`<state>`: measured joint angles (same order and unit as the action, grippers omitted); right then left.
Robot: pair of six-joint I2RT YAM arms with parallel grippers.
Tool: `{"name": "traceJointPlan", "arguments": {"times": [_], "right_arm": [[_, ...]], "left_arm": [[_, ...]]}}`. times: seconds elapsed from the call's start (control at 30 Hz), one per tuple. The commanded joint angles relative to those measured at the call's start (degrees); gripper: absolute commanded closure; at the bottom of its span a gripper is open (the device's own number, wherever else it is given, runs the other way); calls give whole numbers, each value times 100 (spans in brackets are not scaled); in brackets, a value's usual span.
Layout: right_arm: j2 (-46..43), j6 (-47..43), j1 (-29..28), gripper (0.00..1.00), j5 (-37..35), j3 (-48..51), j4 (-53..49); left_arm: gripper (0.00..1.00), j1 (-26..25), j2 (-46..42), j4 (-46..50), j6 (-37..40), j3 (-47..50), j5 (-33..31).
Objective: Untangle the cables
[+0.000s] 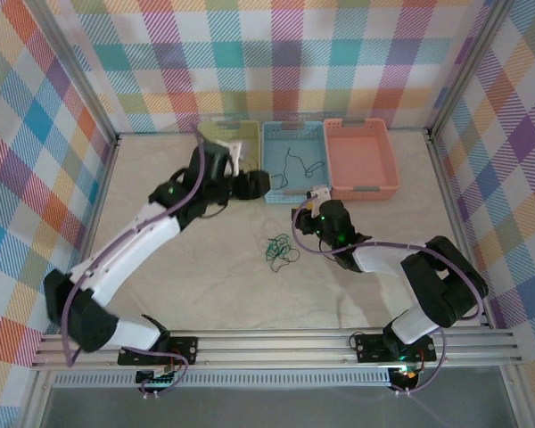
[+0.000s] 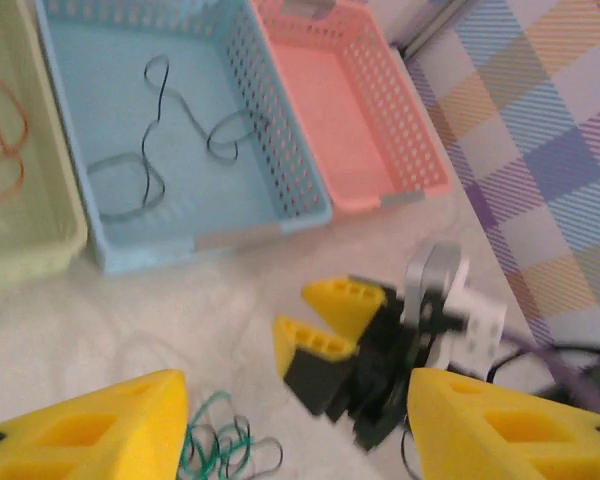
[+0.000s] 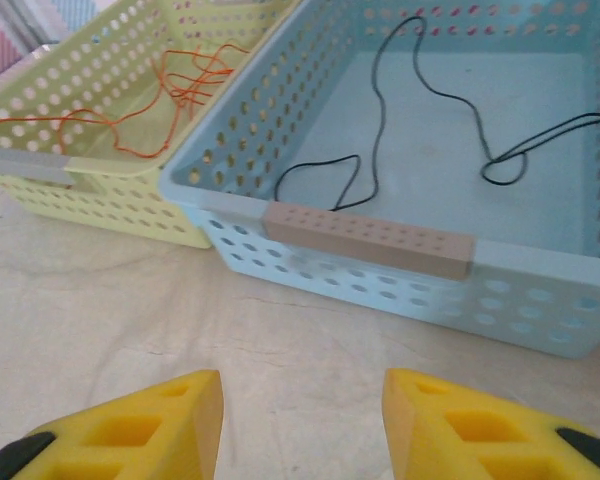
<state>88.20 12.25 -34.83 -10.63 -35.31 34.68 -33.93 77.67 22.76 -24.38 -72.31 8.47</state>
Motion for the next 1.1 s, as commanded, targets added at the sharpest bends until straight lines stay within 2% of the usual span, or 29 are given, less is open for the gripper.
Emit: {"name": "traceJointPlan", "arguments": {"times": [0.0,0.27,0.53,0.6,0.77,1.07], "right_arm": [[39,-118,38,53,327,-132,-130],[-27,5,41,52,131,-112,-212],[20,12,38,52,132,-151,-252],[21,14,38,52,149,-167,-258],[37,24,42,52,149,-169,-264],[48,31,38,51,149,-200,-293]], "left_arm": [[43,-76,-91,-838,-399,1142,19],[44,-219,798,-1365,-473,1911,575],[51,-293,1623,-1722,-506,1780,1120],[54,-337,1785,-1654,-493,1685,1171],[55,-351,1970,-1147,-445,1431,1087],[60,-454,2114,-942,-359,1308,1180]]}}
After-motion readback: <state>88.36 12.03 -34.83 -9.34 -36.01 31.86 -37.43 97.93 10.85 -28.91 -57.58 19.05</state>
